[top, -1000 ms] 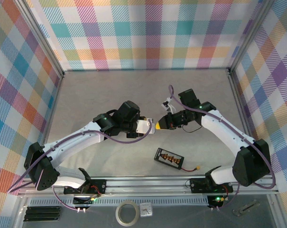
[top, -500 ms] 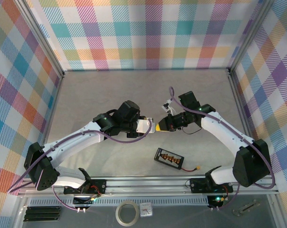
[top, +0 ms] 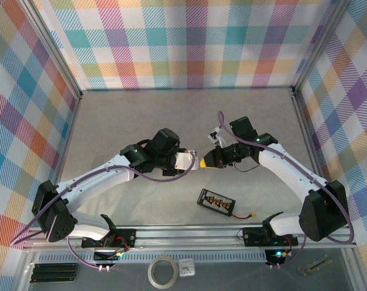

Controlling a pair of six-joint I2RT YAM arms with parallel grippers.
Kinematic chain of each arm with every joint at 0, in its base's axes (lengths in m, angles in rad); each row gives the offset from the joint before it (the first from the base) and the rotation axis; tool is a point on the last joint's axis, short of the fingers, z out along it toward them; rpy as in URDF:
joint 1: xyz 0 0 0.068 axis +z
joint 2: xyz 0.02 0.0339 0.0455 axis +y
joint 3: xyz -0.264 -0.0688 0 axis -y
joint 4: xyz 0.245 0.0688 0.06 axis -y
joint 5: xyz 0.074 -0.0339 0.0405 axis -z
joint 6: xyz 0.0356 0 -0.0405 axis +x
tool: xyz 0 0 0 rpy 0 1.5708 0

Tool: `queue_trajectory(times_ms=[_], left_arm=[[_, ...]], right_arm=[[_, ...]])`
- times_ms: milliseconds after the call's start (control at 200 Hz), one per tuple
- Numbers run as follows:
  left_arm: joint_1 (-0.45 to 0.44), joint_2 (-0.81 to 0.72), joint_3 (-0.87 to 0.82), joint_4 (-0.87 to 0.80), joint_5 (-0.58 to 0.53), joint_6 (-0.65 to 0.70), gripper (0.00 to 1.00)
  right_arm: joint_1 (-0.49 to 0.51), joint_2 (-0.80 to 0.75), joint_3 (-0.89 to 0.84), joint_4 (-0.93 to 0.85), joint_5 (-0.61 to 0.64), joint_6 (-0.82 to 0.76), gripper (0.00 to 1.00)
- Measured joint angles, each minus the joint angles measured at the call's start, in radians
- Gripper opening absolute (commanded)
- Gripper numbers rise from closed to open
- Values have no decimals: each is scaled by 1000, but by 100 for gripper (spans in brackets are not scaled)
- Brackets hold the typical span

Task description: Unlock with the key

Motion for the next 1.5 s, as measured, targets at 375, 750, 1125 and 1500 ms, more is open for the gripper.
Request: queue_trajectory(times_ms=[375,750,1125,1500], left_arm=[[0,0,0,0,2,0,9],[0,0,0,1,11,0,9],[0,0,0,1,10,-1,9],[0,0,0,1,11,-5,9]], right_arm=[[0,-8,0,11,-23,3,0],[0,-7,0,33,-30,7,0],[0,0,-2,34,-29,7,0],[-1,10,-14,58,-40,7,0]])
